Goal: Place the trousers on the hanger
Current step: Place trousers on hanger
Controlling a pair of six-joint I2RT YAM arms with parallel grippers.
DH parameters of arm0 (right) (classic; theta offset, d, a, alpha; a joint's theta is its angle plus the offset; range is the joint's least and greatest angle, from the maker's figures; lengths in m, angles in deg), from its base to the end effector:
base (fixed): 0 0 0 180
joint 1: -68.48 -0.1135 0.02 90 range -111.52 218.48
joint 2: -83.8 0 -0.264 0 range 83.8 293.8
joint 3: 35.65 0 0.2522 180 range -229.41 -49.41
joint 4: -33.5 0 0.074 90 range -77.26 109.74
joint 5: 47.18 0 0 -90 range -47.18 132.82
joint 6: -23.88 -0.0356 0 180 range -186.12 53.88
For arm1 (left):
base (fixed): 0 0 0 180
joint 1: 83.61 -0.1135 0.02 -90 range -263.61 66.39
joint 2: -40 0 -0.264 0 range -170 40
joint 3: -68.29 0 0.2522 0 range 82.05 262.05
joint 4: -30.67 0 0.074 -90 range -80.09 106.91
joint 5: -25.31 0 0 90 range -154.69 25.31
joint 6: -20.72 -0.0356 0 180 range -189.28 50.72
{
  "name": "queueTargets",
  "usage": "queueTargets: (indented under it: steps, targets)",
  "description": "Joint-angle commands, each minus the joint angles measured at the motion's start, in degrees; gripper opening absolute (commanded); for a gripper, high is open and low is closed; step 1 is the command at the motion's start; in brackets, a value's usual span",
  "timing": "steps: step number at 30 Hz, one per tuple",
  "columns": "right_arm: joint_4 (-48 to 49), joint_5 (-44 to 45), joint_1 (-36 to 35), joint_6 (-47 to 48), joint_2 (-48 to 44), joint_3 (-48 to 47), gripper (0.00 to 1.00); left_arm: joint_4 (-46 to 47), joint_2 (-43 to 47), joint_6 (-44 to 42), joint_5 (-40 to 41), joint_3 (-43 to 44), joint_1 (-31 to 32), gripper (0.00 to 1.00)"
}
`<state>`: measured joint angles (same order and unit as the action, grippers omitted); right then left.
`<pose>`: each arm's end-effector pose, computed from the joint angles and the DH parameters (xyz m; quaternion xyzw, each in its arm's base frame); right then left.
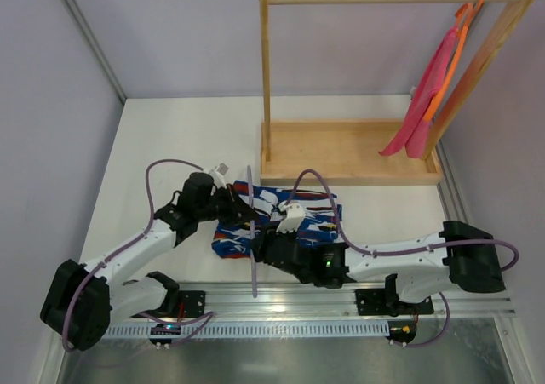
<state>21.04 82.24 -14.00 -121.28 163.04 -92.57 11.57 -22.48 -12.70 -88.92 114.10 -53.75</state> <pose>0.0600 0.2820 0.2192 -0.0451 0.8475 0.2989 0.4363 0.1887 -0.1252 0.2131 -0.1080 0.8688 -0.4413 0.1968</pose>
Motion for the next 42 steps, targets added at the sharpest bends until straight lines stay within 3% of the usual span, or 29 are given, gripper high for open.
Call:
queueTargets:
  steps: [1,6,13,21,25,38,40,41,42]
  targets:
    - [-3.40,1.01,1.44,-7.48,-7.69,0.61,0.52,-0.37,-0.89,-1.73,-0.03,1.96,-0.34,0.00]
    - [1.15,-5.13,8.55,-13.92,-11.04,7.91,0.64,1.39,-1.24,-0.24,-0.29,1.52,-0.34,0.01]
    - [4.50,-12.34,16.73,-15.06,-9.02,8.70,0.76,0.60,-1.07,-0.24,-0.91,2.23,-0.34,0.00]
    - [12.22,-15.51,17.87,-20.95,-2.17,8.35,0.73,0.07,-0.45,-0.24,-1.17,2.31,-0.34,0.00]
    - [9.07,-13.85,18.32,-27.10,-0.32,7.38,0.69,-0.02,0.16,-0.24,-0.73,1.96,-0.34,0.00]
    - [20.84,-15.34,19.11,-29.22,9.43,6.95,0.65,1.30,-0.28,-0.41,-1.26,1.96,-0.69,0.00]
    - [21.38,-15.08,19.02,-27.29,9.79,6.42,0.58,1.30,-0.45,-0.50,-1.26,2.14,-0.95,0.00]
    - [21.38,-14.81,19.11,-26.59,9.53,6.24,0.34,1.30,-0.63,-0.50,-1.26,2.22,-1.04,0.00]
    - [20.94,-14.72,19.46,-25.97,9.01,6.50,0.23,0.87,-0.80,-0.68,-1.17,2.57,-1.39,0.00]
